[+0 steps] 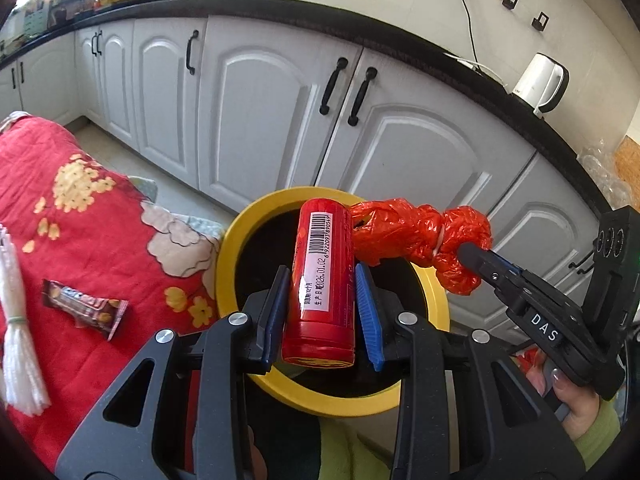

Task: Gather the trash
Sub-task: 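Open both tools to drop the tube and bag into the bin, then move both open tools back over the remaining trash on the table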

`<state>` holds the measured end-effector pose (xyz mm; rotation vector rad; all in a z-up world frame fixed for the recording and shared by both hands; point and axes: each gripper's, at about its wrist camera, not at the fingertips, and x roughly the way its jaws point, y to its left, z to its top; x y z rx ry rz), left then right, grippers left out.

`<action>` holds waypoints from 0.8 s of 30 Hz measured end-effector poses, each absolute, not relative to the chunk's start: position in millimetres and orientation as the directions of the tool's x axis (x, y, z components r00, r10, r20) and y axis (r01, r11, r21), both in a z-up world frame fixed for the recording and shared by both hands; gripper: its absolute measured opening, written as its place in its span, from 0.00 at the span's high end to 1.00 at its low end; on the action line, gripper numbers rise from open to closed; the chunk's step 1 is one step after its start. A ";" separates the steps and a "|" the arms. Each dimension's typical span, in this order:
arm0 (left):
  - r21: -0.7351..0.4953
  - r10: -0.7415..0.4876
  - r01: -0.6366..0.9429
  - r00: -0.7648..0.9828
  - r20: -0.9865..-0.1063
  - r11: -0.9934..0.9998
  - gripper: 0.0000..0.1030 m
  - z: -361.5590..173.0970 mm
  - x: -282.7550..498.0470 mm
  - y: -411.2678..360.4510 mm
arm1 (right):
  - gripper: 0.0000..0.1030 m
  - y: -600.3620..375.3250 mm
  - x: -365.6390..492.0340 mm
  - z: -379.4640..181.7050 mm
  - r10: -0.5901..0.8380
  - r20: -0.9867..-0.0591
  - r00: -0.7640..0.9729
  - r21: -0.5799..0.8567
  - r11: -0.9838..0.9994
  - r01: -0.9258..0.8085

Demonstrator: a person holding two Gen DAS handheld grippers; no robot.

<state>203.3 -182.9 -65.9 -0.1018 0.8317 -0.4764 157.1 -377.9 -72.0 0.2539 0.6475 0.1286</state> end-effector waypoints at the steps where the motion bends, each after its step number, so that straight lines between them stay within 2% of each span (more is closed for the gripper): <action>1: -0.271 -0.447 0.368 0.571 -0.689 0.889 0.75 -68.1 204.4 -184.1 | 0.83 -378.8 157.5 -73.4 0.196 -0.582 0.789 0.276 0.961 -0.035; 9: -0.277 -0.442 0.359 0.552 -0.707 0.891 0.74 -81.8 213.3 -190.1 | 0.82 -383.1 160.8 -84.0 0.200 -0.605 0.771 0.295 0.955 -0.016; 12: -0.281 -0.440 0.352 0.548 -0.711 0.893 0.74 -86.2 215.4 -189.9 | 0.74 -384.7 163.4 -88.7 0.202 -0.616 0.762 0.306 0.952 -0.005; 13: -0.279 -0.437 0.348 0.551 -0.712 0.895 0.72 -87.2 216.4 -189.7 | 0.68 -385.6 163.5 -89.7 0.200 -0.618 0.761 0.306 0.952 -0.001; 15: -0.281 -0.426 0.330 0.555 -0.715 0.901 0.46 -89.3 218.2 -186.8 | 0.60 -388.5 162.4 -90.8 0.192 -0.616 0.764 0.310 0.951 0.011; 18: -0.281 -0.415 0.312 0.564 -0.714 0.908 0.40 -89.1 218.6 -180.9 | 0.58 -391.7 160.9 -90.8 0.186 -0.613 0.768 0.316 0.948 0.023; 20: -0.273 -0.404 0.303 0.578 -0.709 0.913 0.29 -87.0 217.2 -176.7 | 0.54 -392.5 160.2 -90.0 0.178 -0.610 0.772 0.313 0.949 0.029; 22: -0.275 -0.399 0.292 0.591 -0.701 0.916 0.14 -83.1 215.3 -170.9 | 0.51 -392.3 159.7 -89.4 0.176 -0.609 0.773 0.313 0.949 0.031; 24: -0.266 -0.386 0.282 0.606 -0.696 0.922 0.11 -79.5 212.8 -166.4 | 0.48 -391.2 158.6 -88.0 0.173 -0.605 0.777 0.312 0.949 0.032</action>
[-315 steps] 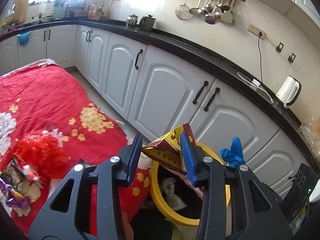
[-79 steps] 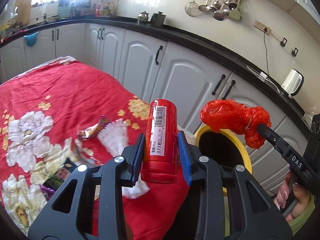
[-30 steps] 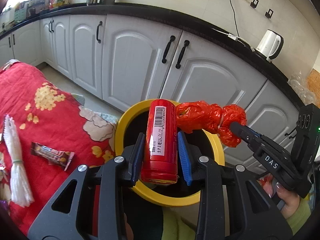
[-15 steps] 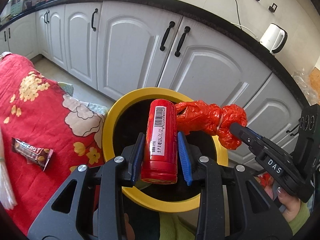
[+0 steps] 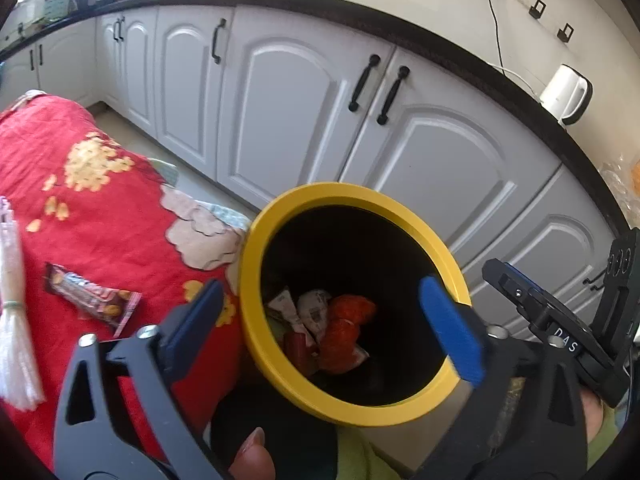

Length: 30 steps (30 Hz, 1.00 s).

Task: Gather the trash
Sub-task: 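Move both open tools back over the remaining trash on the table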

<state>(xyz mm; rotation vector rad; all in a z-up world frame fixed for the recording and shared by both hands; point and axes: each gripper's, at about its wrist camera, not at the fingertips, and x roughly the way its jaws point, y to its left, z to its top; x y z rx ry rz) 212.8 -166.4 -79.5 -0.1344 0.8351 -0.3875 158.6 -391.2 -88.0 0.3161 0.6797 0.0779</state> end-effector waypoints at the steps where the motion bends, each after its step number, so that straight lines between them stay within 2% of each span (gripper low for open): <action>1: -0.260 -0.379 0.278 0.612 -0.694 0.925 0.11 -77.9 211.4 -164.6 | 0.47 -390.2 158.3 -87.3 0.172 -0.605 0.778 0.311 0.950 0.032; 10: -0.246 -0.340 0.234 0.657 -0.673 0.941 0.11 -64.1 198.6 -143.2 | 0.38 -381.1 154.1 -76.1 0.188 -0.582 0.792 0.312 0.950 0.004; 30: -0.209 -0.278 0.188 0.740 -0.613 0.960 0.11 -32.6 167.9 -108.9 | 0.33 -354.1 142.5 -44.3 0.226 -0.524 0.821 0.293 0.953 -0.075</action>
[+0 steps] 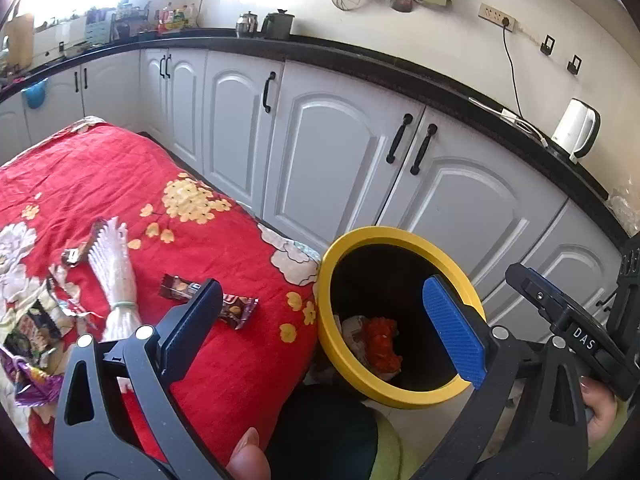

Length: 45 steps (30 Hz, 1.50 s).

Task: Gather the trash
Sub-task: 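Move both open tools back over the remaining trash on the table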

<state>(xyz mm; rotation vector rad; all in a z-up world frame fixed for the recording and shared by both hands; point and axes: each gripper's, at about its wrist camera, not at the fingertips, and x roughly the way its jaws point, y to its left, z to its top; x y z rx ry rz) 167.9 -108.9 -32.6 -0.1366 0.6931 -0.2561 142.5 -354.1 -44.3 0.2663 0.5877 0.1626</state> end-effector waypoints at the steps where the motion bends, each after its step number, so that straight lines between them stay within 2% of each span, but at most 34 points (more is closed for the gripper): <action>1: -0.210 -0.278 0.186 0.741 -0.611 0.960 0.11 -31.4 166.9 -106.7 | 0.33 -352.3 142.2 -43.3 0.229 -0.523 0.821 0.291 0.953 -0.080; 29: -0.245 -0.157 0.015 0.805 -0.572 0.970 0.11 -10.6 135.0 -8.7 | 0.30 -253.0 131.9 -24.8 0.354 -0.532 0.769 0.230 0.935 -0.271; 36: -0.260 -0.136 -0.017 0.817 -0.560 0.966 0.11 -4.5 129.7 14.6 | 0.27 -222.9 128.9 -15.9 0.386 -0.527 0.757 0.219 0.923 -0.318; 45: -0.202 -0.076 -0.045 0.829 -0.554 0.978 0.11 7.4 120.6 55.0 | 0.26 -185.1 130.8 -15.3 0.414 -0.542 0.732 0.197 0.909 -0.368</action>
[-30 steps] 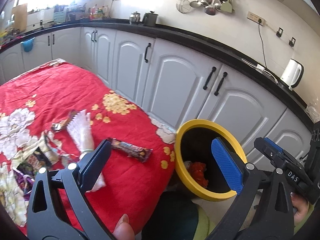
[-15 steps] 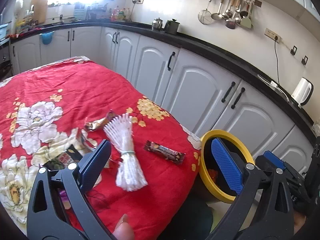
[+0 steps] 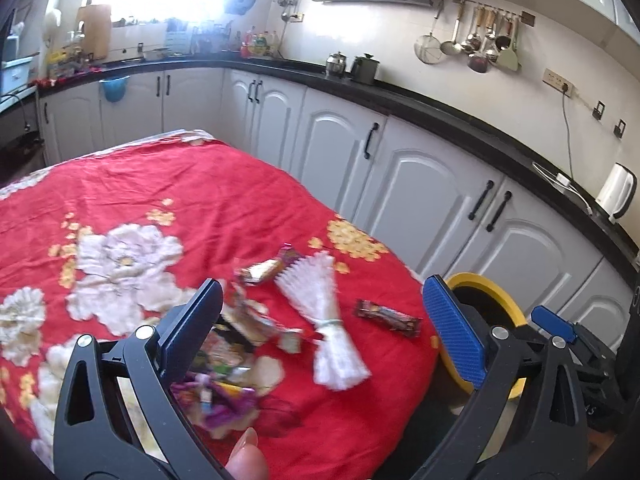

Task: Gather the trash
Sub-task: 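Move both open tools back over the remaining trash on the table, then grasp the purple snack bag with the left tool while the right tool grasps the white mesh net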

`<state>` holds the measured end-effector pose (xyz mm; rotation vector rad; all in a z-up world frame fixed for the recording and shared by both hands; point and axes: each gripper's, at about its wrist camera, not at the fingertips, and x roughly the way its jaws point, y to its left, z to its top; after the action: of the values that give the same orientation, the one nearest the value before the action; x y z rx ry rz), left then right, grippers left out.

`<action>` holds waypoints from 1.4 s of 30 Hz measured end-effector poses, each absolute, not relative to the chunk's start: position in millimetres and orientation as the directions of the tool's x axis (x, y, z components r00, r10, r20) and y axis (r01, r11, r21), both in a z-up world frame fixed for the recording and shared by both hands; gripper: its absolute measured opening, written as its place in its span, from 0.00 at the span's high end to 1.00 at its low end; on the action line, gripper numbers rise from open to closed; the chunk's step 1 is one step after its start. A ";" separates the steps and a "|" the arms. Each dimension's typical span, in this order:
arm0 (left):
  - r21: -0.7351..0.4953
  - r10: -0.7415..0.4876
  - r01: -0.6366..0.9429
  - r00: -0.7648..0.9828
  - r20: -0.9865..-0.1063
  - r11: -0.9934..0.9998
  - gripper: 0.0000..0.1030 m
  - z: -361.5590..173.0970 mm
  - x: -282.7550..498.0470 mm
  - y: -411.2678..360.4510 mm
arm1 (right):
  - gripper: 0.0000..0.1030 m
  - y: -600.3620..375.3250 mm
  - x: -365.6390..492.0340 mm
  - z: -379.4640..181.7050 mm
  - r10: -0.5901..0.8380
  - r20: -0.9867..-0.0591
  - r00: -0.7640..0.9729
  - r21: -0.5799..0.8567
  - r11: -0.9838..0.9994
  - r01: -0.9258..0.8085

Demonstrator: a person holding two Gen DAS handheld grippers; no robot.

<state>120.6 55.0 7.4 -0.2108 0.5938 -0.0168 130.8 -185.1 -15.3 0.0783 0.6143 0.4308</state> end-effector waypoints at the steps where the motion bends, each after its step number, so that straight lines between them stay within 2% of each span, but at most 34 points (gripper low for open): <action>1: -0.199 -0.070 -0.051 0.829 -0.555 0.979 0.11 7.9 119.9 60.7 | 0.26 -180.1 131.7 -16.8 0.417 -0.547 0.726 0.196 0.907 -0.372; 5: -0.186 -0.032 -0.085 0.833 -0.552 0.979 0.11 9.0 112.3 86.8 | 0.26 -160.9 134.7 -22.3 0.424 -0.565 0.708 0.184 0.901 -0.393; 17: -0.265 -0.022 -0.170 0.803 -0.595 0.949 0.11 -12.6 99.1 145.9 | 0.26 -103.4 144.5 -36.5 0.445 -0.619 0.648 0.144 0.875 -0.463; 32: -0.374 -0.131 -0.181 0.728 -0.672 0.910 0.11 -58.6 96.9 166.6 | 0.27 -65.5 167.1 -68.9 0.442 -0.692 0.571 0.139 0.858 -0.495; 38: -0.398 -0.188 -0.155 0.693 -0.696 0.904 0.11 -71.1 100.1 157.9 | 0.40 -60.5 176.4 -84.9 0.458 -0.725 0.515 0.183 0.849 -0.496; 42: -0.396 -0.210 -0.136 0.671 -0.711 0.908 0.11 -78.5 103.1 149.8 | 0.58 -62.6 178.6 -97.4 0.481 -0.742 0.466 0.237 0.840 -0.489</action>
<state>103.1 149.8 -78.5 -0.4434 0.8410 -0.0433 178.6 -62.6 -97.4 -0.0094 0.9077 0.5953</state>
